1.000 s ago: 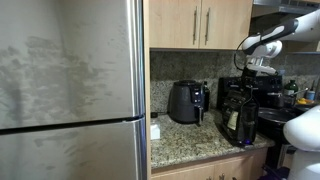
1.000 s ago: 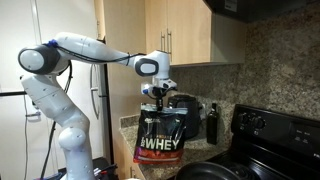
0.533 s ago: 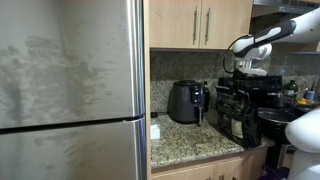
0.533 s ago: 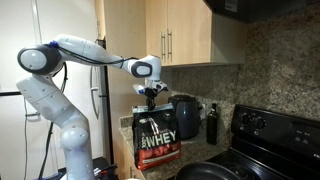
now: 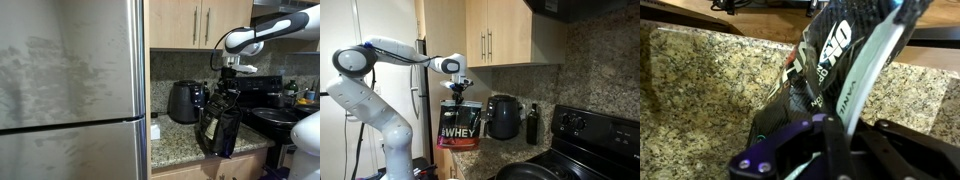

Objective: Move the packet of whey to the left side of the countertop

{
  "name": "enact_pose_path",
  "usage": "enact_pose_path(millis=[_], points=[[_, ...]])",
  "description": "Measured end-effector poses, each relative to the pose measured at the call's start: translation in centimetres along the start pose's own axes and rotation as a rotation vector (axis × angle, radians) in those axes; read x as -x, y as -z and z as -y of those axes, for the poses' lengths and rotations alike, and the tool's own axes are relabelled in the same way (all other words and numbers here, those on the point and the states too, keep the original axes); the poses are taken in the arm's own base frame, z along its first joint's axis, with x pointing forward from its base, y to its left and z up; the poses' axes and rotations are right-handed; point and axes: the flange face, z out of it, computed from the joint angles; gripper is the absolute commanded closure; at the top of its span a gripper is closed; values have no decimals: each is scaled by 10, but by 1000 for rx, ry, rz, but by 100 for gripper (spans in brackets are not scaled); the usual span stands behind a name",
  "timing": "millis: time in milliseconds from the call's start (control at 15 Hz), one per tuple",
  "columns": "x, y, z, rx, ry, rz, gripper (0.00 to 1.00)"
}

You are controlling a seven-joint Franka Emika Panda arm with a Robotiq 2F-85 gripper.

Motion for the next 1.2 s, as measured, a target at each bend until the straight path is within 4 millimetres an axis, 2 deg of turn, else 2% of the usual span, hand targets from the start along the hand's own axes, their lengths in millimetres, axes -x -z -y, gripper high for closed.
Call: enact_pose_path(millis=[133,267,467,600,733,1000,1067,1200], points=[[-1,-3,-2,-2,2,7,100],[0,-10,7,9,34,27,100],[6,-15,53,49,185,35,100],[9,-11,91,96,268,6,100],[5,-3,117,114,281,-22,98],[-12,11,128,96,262,-70,100],[-13,9,128,96,263,-64,100],[-16,-11,123,116,254,-29,100]])
